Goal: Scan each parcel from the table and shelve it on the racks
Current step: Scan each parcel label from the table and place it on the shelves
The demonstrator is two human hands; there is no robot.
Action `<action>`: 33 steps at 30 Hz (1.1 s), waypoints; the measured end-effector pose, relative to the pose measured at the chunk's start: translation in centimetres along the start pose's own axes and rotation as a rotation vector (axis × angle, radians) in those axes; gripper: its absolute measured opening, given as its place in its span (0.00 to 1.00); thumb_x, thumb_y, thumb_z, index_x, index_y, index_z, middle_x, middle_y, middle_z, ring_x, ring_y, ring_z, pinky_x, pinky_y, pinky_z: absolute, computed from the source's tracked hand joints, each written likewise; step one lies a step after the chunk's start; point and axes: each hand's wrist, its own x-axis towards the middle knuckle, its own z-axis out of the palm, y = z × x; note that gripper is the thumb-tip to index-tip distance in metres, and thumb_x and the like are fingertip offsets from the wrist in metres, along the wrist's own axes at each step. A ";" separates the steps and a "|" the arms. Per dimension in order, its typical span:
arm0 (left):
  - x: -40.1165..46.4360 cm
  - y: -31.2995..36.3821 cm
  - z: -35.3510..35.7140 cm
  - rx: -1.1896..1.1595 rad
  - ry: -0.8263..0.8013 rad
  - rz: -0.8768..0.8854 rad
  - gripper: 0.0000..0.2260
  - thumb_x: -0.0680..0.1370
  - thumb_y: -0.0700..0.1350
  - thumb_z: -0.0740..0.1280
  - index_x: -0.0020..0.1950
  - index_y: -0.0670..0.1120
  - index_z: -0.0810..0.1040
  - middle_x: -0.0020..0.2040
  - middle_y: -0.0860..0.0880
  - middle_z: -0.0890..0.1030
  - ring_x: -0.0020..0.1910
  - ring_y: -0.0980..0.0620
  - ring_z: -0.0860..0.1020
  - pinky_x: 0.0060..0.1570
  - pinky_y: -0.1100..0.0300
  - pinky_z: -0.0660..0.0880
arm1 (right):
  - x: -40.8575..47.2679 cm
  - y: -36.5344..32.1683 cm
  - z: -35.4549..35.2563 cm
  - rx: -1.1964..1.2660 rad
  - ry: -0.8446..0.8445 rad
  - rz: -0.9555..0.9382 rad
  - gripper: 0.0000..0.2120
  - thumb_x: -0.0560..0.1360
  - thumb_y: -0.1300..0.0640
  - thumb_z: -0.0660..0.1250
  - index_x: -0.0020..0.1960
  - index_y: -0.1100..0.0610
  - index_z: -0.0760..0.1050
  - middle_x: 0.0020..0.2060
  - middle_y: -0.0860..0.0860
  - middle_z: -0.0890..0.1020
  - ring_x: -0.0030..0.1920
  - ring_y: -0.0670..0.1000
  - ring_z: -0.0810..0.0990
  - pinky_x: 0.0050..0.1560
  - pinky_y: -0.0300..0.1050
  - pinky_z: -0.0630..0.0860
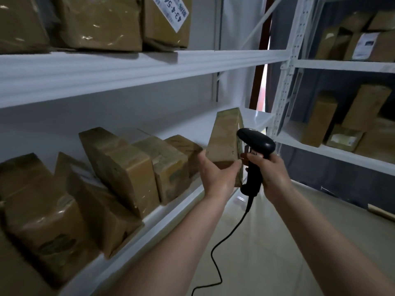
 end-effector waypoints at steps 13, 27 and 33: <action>9.0 -1.5 8.3 0.454 0.203 0.074 0.28 0.78 0.41 0.67 0.74 0.47 0.58 0.68 0.46 0.66 0.65 0.51 0.67 0.59 0.64 0.66 | 16.4 -0.4 1.3 0.005 -0.429 0.147 0.14 0.74 0.67 0.64 0.59 0.64 0.76 0.43 0.58 0.81 0.41 0.55 0.81 0.42 0.48 0.78; 12.8 -3.4 3.9 1.457 0.531 0.295 0.13 0.77 0.58 0.64 0.57 0.53 0.78 0.53 0.48 0.74 0.52 0.48 0.68 0.53 0.53 0.62 | 20.3 3.9 5.8 0.009 -0.678 0.301 0.08 0.75 0.65 0.65 0.53 0.60 0.78 0.35 0.53 0.83 0.38 0.53 0.81 0.41 0.47 0.76; 13.5 -4.2 3.4 1.404 0.517 0.290 0.16 0.78 0.56 0.64 0.62 0.51 0.79 0.64 0.49 0.75 0.65 0.46 0.68 0.69 0.46 0.57 | 20.2 4.1 5.5 -0.029 -0.737 0.261 0.11 0.76 0.64 0.67 0.59 0.61 0.76 0.40 0.54 0.79 0.44 0.54 0.79 0.50 0.51 0.77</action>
